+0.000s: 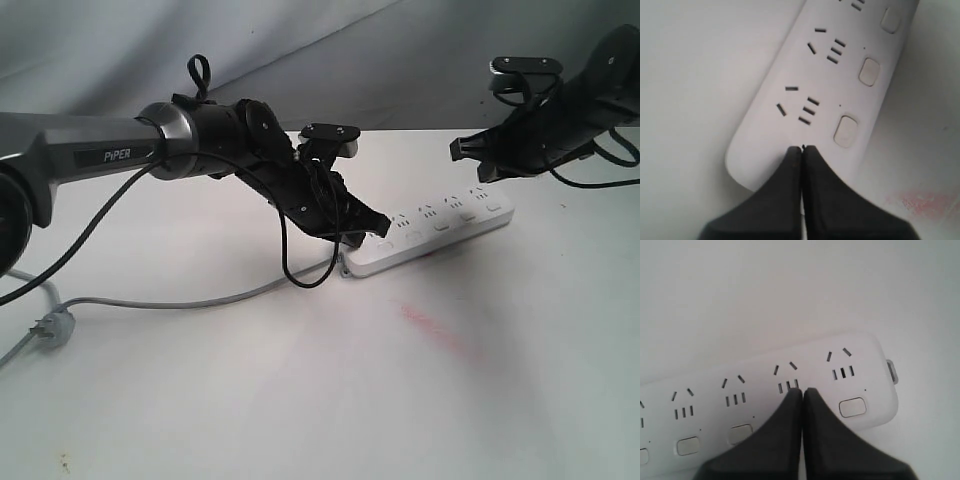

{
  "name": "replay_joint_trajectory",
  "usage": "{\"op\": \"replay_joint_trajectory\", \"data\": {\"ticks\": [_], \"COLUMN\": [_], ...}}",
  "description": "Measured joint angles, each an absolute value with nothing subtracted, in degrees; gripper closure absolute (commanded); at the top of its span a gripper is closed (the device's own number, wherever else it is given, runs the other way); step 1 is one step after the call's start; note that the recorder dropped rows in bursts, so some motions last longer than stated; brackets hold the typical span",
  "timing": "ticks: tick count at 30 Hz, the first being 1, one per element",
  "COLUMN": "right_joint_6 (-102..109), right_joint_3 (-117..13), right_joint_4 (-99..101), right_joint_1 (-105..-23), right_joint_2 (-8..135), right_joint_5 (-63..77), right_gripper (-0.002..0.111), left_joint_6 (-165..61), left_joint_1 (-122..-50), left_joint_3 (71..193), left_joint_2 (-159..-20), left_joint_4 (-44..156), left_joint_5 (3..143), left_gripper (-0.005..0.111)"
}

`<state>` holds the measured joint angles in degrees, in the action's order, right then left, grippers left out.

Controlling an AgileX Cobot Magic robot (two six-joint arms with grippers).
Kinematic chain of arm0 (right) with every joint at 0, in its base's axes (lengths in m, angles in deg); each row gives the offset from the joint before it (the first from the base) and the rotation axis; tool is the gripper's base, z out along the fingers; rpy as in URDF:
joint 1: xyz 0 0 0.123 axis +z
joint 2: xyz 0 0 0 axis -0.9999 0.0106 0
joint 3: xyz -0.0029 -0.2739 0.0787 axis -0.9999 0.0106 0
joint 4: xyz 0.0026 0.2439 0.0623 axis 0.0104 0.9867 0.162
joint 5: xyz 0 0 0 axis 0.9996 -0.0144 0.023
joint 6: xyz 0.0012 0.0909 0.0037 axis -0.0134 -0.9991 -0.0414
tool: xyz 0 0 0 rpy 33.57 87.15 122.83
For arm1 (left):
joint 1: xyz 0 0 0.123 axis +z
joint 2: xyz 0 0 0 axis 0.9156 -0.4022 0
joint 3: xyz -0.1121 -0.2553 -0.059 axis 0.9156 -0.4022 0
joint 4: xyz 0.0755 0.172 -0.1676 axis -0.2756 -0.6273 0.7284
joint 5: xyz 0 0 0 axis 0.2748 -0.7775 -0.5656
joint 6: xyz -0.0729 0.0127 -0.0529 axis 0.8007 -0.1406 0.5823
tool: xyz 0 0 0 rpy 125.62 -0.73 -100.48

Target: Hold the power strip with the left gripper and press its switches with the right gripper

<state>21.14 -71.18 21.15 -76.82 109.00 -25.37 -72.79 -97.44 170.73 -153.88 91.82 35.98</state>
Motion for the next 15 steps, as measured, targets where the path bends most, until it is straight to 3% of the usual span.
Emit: {"op": "replay_joint_trajectory", "data": {"ticks": [15], "right_joint_6": [17.3], "right_joint_3": [-71.2], "right_joint_4": [12.8], "right_joint_1": [-76.8], "right_joint_2": [113.1], "right_joint_5": [-24.1], "right_gripper": [0.108], "left_joint_6": [-72.6], "left_joint_1": [-97.4], "left_joint_3": [170.8], "left_joint_2": [-153.9], "left_joint_4": [91.8], "left_joint_5": [35.9], "left_gripper": [0.107]}}
